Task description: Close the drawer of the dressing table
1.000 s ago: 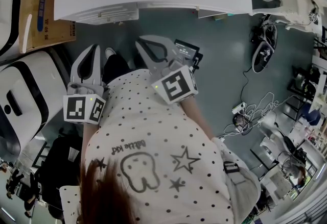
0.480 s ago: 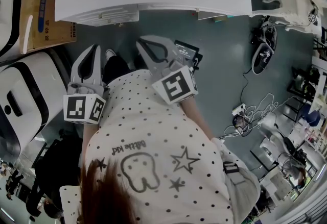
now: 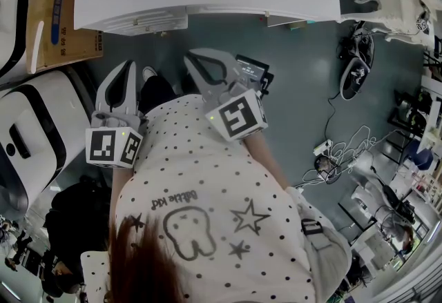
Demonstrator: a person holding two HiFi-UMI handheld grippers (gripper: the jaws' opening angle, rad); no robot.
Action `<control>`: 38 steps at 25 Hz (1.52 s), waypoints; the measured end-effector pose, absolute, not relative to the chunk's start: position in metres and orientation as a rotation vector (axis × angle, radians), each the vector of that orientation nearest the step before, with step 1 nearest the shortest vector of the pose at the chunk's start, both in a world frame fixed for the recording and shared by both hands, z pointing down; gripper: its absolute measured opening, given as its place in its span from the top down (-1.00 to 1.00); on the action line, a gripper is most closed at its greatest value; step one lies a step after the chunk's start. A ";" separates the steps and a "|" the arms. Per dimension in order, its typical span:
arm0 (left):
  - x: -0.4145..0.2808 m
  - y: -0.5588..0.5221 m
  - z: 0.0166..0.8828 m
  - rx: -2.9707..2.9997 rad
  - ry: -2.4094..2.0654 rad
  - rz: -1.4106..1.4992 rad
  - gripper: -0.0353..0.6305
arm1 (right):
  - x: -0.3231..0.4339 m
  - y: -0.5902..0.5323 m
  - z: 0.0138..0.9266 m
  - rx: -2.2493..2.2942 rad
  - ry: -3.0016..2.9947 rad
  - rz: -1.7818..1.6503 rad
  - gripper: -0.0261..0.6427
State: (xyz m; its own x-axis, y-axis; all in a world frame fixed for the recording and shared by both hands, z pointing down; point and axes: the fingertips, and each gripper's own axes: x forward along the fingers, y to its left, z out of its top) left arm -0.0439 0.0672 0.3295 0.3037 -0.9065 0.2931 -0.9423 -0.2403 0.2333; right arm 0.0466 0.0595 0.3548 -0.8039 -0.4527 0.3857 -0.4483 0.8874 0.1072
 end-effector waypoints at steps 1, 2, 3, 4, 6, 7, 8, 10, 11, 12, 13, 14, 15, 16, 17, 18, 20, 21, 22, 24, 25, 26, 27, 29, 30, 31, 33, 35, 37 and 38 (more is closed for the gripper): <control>-0.044 0.067 0.330 2.215 -1.658 0.136 0.91 | 0.046 0.060 0.355 0.659 -2.648 -0.016 0.93; -0.044 0.067 0.330 2.214 -1.658 0.135 0.91 | 0.046 0.060 0.356 0.656 -2.647 -0.018 0.93; -0.044 0.067 0.331 2.214 -1.657 0.135 0.91 | 0.046 0.060 0.356 0.655 -2.648 -0.019 0.93; -0.044 0.067 0.331 2.213 -1.656 0.135 0.91 | 0.046 0.060 0.356 0.654 -2.648 -0.019 0.93; -0.044 0.067 0.331 2.213 -1.656 0.133 0.91 | 0.046 0.060 0.356 0.656 -2.648 -0.019 0.93; -0.045 0.068 0.331 2.214 -1.657 0.131 0.91 | 0.046 0.060 0.356 0.656 -2.649 -0.021 0.93; -0.045 0.068 0.330 2.215 -1.658 0.130 0.91 | 0.045 0.060 0.355 0.656 -2.650 -0.023 0.93; -0.044 0.069 0.330 2.219 -1.659 0.130 0.91 | 0.046 0.061 0.355 0.654 -2.649 -0.025 0.93; -0.044 0.069 0.329 2.220 -1.659 0.130 0.91 | 0.046 0.062 0.355 0.654 -2.648 -0.025 0.93; -0.043 0.070 0.329 2.221 -1.659 0.131 0.91 | 0.046 0.062 0.355 0.653 -2.648 -0.026 0.93; -0.043 0.070 0.329 2.222 -1.660 0.131 0.91 | 0.047 0.062 0.355 0.654 -2.649 -0.026 0.93; -0.042 0.070 0.329 2.222 -1.661 0.131 0.91 | 0.047 0.062 0.355 0.654 -2.651 -0.027 0.93; -0.042 0.070 0.329 2.221 -1.661 0.131 0.91 | 0.047 0.062 0.355 0.653 -2.653 -0.028 0.93; -0.042 0.070 0.329 2.221 -1.661 0.132 0.91 | 0.047 0.062 0.355 0.653 -2.655 -0.029 0.93; -0.042 0.070 0.329 2.222 -1.661 0.132 0.91 | 0.047 0.062 0.355 0.653 -2.655 -0.030 0.93; -0.042 0.070 0.329 2.223 -1.662 0.133 0.91 | 0.047 0.062 0.355 0.652 -2.655 -0.031 0.93; -0.042 0.070 0.329 2.224 -1.663 0.135 0.91 | 0.046 0.062 0.355 0.647 -2.654 -0.032 0.93; -0.042 0.070 0.329 2.223 -1.664 0.135 0.91 | 0.046 0.063 0.355 0.646 -2.654 -0.033 0.93; -0.042 0.070 0.329 2.222 -1.664 0.134 0.91 | 0.046 0.063 0.355 0.646 -2.654 -0.031 0.93; -0.042 0.071 0.329 2.221 -1.666 0.132 0.91 | 0.047 0.064 0.356 0.655 -2.654 -0.020 0.93; -0.042 0.072 0.329 2.221 -1.666 0.132 0.91 | 0.048 0.064 0.356 0.658 -2.654 -0.017 0.93; -0.042 0.072 0.330 2.221 -1.665 0.132 0.91 | 0.048 0.064 0.357 0.659 -2.651 -0.018 0.93; -0.041 0.072 0.330 2.222 -1.663 0.132 0.91 | 0.049 0.065 0.357 0.660 -2.648 -0.020 0.93; -0.040 0.073 0.330 2.226 -1.655 0.133 0.91 | 0.049 0.066 0.357 0.658 -2.649 -0.027 0.93; -0.039 0.073 0.331 2.230 -1.650 0.134 0.91 | 0.049 0.066 0.357 0.658 -2.650 -0.029 0.93; -0.038 0.073 0.331 2.233 -1.647 0.135 0.91 | 0.049 0.067 0.357 0.659 -2.650 -0.027 0.93; -0.036 0.074 0.331 2.238 -1.643 0.141 0.91 | 0.051 0.067 0.357 0.665 -2.646 -0.019 0.93; -0.036 0.074 0.330 2.241 -1.643 0.142 0.91 | 0.050 0.067 0.357 0.659 -2.648 -0.026 0.93; -0.037 0.074 0.330 2.240 -1.643 0.139 0.91 | 0.047 0.068 0.356 0.641 -2.660 -0.057 0.93; -0.038 0.075 0.331 2.239 -1.643 0.137 0.91 | 0.046 0.068 0.356 0.636 -2.664 -0.066 0.93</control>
